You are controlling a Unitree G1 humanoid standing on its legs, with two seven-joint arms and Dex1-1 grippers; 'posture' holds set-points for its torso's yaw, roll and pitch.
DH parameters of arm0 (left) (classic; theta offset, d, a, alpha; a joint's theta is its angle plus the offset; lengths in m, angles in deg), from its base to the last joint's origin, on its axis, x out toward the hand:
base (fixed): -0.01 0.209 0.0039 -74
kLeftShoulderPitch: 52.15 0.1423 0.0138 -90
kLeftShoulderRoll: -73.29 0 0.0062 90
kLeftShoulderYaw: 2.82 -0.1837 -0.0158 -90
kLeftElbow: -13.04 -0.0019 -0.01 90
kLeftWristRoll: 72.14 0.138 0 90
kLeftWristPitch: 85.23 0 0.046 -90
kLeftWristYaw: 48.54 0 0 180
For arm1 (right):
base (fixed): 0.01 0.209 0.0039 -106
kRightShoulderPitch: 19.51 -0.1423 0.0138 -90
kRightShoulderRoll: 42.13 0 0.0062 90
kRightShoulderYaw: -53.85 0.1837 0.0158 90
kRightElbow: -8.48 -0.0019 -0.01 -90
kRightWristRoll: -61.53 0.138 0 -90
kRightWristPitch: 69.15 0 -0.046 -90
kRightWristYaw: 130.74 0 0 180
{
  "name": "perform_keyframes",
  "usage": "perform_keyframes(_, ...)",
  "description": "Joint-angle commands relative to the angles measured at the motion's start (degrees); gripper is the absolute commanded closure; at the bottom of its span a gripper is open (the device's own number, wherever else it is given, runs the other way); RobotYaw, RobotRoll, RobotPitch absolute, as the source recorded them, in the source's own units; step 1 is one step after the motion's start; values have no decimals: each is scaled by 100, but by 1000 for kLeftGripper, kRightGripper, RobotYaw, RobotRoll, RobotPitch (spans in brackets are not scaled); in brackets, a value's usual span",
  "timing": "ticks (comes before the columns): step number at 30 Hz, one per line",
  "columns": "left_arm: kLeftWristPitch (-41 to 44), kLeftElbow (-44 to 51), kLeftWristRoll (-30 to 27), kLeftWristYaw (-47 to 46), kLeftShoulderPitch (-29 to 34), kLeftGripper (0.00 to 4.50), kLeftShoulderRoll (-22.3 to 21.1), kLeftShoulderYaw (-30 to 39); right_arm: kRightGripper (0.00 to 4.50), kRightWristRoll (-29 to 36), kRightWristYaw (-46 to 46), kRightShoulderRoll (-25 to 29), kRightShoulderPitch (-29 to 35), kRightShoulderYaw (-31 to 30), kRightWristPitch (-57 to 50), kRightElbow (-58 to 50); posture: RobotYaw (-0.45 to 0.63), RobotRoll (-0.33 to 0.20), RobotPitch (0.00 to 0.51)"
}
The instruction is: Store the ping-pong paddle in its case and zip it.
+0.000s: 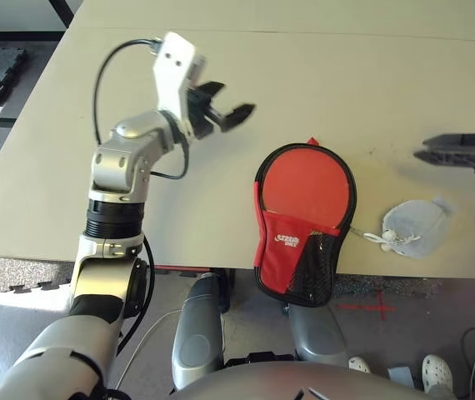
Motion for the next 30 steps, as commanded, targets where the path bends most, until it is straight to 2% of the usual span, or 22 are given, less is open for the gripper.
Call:
perform_keyframes(1,-568,-335,154,-541,177,0,-78,317,29,-235,946,-271,68,654,717,411,-54,0,289)
perform_keyframes(8,-1456,-432,309,-1379,841,0,-135,738,29,-533,2933,-726,278,1671,2082,1025,-2,0,291)
perform_keyframes(13,-2284,-528,195,-1521,1076,0,-162,990,29,-735,3681,-785,458,2095,2697,1180,17,0,281)
perform_keyframes(20,-3219,-675,401,-1525,1341,0,-285,893,29,-858,3885,-838,552,2456,3029,1199,13,0,252)
perform_keyframes(30,-3560,-729,419,-1649,1398,0,-281,877,29,-954,3914,-1017,589,2665,3114,1218,38,0,217)
